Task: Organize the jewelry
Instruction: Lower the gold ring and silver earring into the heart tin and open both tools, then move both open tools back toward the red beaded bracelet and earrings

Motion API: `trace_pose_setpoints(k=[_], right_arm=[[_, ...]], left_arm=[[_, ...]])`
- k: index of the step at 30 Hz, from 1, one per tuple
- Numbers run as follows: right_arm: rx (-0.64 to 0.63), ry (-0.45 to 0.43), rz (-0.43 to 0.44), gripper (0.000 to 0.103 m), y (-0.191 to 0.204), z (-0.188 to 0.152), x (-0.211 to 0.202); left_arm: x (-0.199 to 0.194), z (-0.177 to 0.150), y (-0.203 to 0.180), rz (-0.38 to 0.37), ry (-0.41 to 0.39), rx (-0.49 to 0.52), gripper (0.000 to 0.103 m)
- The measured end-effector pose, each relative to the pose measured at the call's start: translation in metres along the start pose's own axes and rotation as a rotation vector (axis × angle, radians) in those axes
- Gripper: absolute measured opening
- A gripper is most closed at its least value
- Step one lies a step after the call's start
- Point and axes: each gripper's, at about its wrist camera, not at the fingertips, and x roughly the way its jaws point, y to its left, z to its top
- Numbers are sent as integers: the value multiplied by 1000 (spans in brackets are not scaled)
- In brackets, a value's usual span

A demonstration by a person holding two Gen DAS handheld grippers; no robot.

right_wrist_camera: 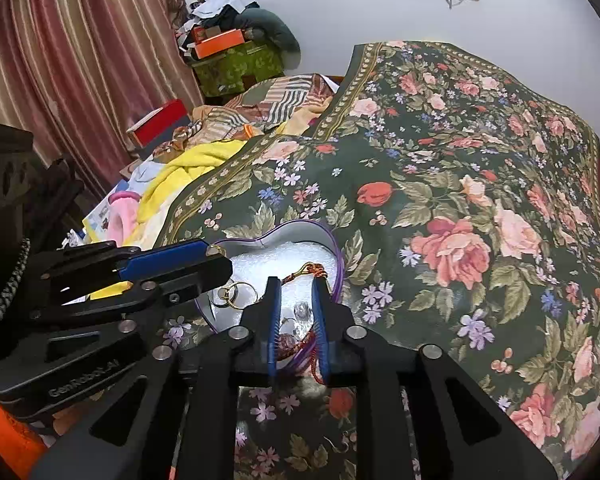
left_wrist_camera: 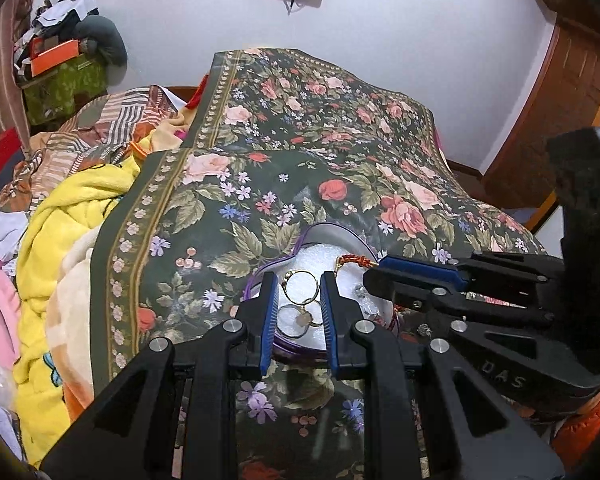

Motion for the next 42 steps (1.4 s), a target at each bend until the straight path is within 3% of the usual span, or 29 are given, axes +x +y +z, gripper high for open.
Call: trace_pose_setpoints(k=[20,25,42], right_arm=[[51,-98,-85,20,-29,-6,-68],[67,-77,-113,27,-38,-23,-75],[114,66,-93,27,-48,-66,-45]], left_arm=[[-47,11,-23,35,-66,54,23],[-51,2,-33,33,-52,68,29],[-27,-41,-63,6,82,98,29]])
